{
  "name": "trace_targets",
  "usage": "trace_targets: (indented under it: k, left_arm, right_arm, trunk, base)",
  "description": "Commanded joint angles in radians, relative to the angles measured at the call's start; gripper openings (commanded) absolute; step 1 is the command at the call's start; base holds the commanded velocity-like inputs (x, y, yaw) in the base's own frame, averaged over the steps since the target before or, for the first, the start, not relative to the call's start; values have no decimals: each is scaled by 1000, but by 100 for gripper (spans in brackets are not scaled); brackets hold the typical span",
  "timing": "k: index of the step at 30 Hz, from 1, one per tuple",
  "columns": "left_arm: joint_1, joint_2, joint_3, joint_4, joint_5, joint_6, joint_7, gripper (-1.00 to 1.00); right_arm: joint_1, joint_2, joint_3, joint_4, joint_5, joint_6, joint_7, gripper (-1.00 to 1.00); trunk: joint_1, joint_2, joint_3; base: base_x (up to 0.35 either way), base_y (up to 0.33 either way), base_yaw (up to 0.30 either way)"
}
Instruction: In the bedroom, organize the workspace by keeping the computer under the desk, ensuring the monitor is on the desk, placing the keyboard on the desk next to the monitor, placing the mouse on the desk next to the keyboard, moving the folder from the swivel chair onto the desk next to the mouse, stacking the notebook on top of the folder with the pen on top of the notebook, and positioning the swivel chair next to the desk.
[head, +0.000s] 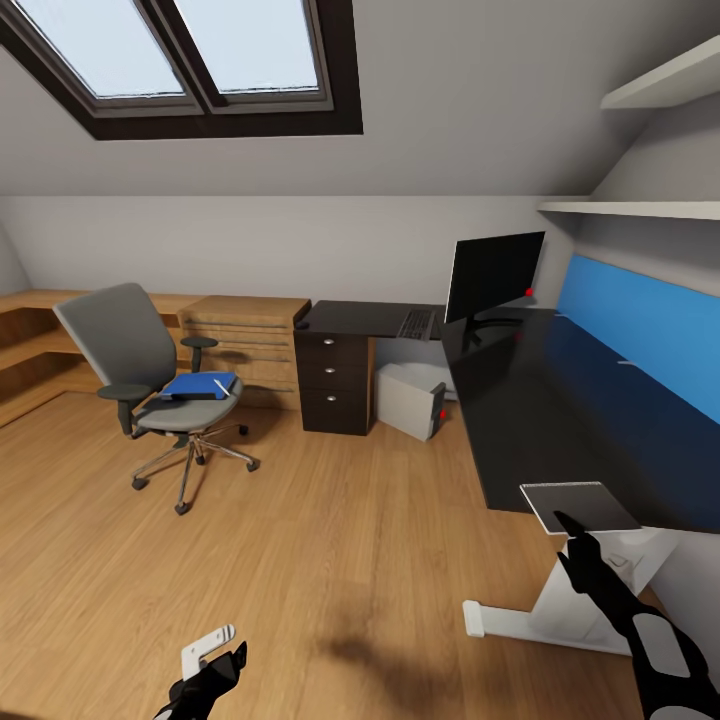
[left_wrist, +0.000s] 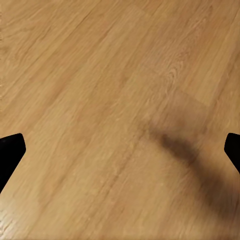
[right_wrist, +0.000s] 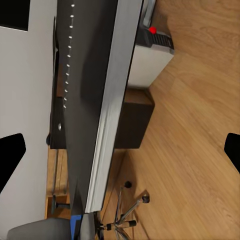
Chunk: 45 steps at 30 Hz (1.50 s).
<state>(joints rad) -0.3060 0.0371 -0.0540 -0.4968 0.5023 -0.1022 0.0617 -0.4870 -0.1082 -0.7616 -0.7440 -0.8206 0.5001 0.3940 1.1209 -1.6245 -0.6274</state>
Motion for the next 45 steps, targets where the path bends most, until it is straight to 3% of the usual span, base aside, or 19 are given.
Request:
trace_targets:
  k: [1, 45]
  left_arm:
    - [0, 1, -6, 0, 6, -4, 6, 100]
    - [0, 1, -7, 0, 5, -5, 4, 100]
  right_arm:
    - [-1, 0, -4, 0, -5, 8, 2, 100]
    - [-1, 1, -4, 0, -6, 8, 2, 100]
  trunk:
    - [0, 0, -1]
    - [0, 0, -1]
  base:
    - [0, 0, 0]
    - [22, 5, 0]
